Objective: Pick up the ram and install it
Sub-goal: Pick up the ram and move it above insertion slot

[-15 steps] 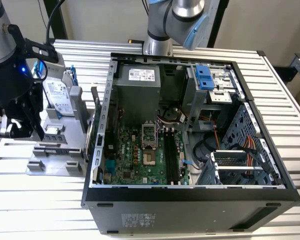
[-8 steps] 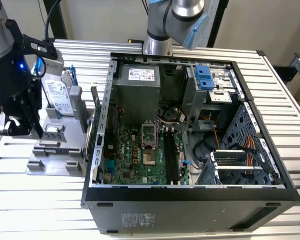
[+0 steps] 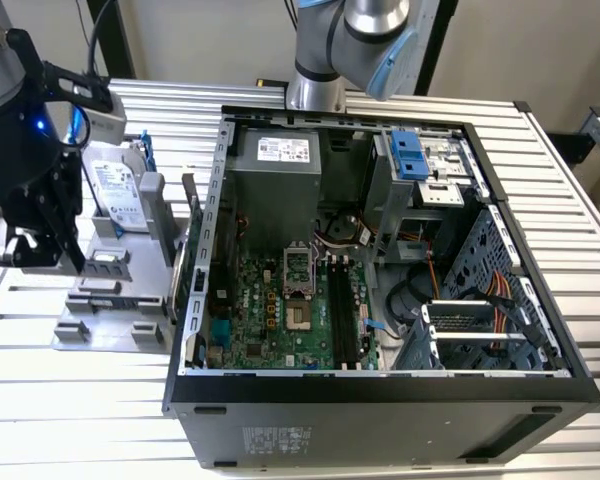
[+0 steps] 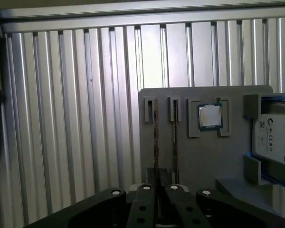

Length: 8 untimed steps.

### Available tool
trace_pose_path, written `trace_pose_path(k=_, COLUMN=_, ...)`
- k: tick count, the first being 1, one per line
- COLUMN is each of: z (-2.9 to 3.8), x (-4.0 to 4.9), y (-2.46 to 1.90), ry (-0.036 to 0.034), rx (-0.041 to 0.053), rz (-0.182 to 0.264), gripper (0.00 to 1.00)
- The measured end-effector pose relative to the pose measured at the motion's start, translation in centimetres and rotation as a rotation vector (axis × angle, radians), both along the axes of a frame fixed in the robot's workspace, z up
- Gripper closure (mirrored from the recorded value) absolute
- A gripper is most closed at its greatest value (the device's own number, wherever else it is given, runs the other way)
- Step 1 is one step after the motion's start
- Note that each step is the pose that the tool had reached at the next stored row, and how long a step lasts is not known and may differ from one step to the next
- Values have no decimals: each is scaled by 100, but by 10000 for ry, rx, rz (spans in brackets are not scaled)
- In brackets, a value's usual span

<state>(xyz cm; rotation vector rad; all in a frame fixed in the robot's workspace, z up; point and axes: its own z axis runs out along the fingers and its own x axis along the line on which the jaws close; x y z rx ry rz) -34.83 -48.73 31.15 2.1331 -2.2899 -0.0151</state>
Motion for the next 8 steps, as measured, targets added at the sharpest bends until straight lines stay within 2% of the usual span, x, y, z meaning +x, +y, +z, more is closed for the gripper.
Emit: trace_pose_path(k=8, z=48, x=0, y=0, ry=0, rx=0, rz=0, gripper=100)
